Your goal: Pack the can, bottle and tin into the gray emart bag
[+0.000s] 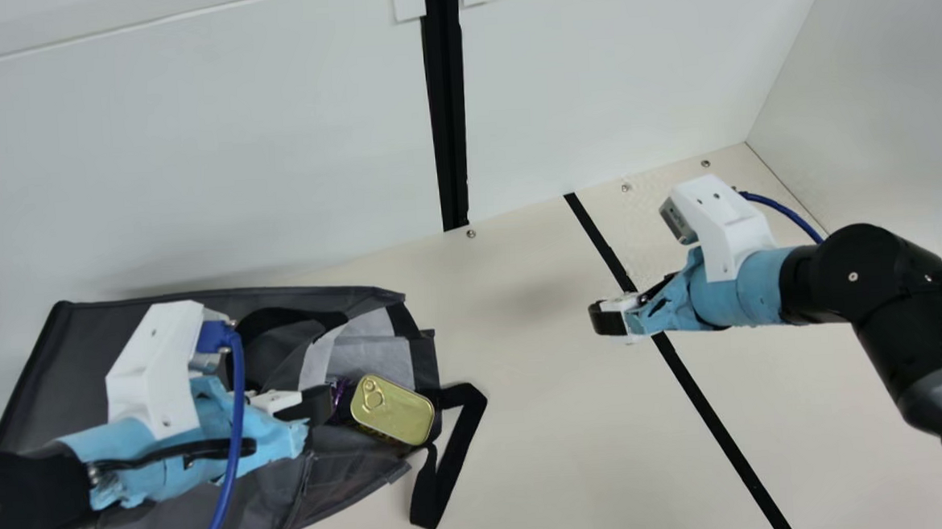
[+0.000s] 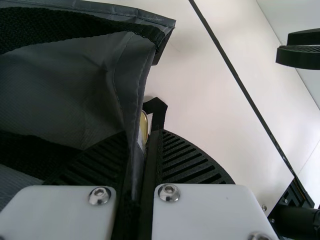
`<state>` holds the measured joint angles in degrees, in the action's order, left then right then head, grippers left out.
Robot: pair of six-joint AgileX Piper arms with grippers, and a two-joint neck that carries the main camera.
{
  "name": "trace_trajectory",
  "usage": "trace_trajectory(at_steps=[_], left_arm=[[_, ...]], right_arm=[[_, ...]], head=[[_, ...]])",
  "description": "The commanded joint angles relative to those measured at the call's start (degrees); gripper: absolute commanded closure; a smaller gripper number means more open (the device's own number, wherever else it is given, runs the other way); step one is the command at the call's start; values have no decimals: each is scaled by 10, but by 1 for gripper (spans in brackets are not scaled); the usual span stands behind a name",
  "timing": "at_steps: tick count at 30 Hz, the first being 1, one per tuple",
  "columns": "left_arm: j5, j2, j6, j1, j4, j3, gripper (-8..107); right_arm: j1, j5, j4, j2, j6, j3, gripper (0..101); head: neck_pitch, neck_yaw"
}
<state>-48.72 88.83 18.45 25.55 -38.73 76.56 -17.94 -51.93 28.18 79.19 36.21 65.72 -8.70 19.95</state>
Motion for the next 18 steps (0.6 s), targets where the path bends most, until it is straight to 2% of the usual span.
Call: trace_trajectory(at_steps=[1, 18], left_arm=[[0, 0, 0, 0, 0, 0, 89], [0, 0, 0, 0, 0, 0, 89]], right_arm=[[1, 1, 6, 4, 5, -2, 10], [22, 14, 62, 44, 64, -17, 10]], head=[[-13, 0], [-13, 0]])
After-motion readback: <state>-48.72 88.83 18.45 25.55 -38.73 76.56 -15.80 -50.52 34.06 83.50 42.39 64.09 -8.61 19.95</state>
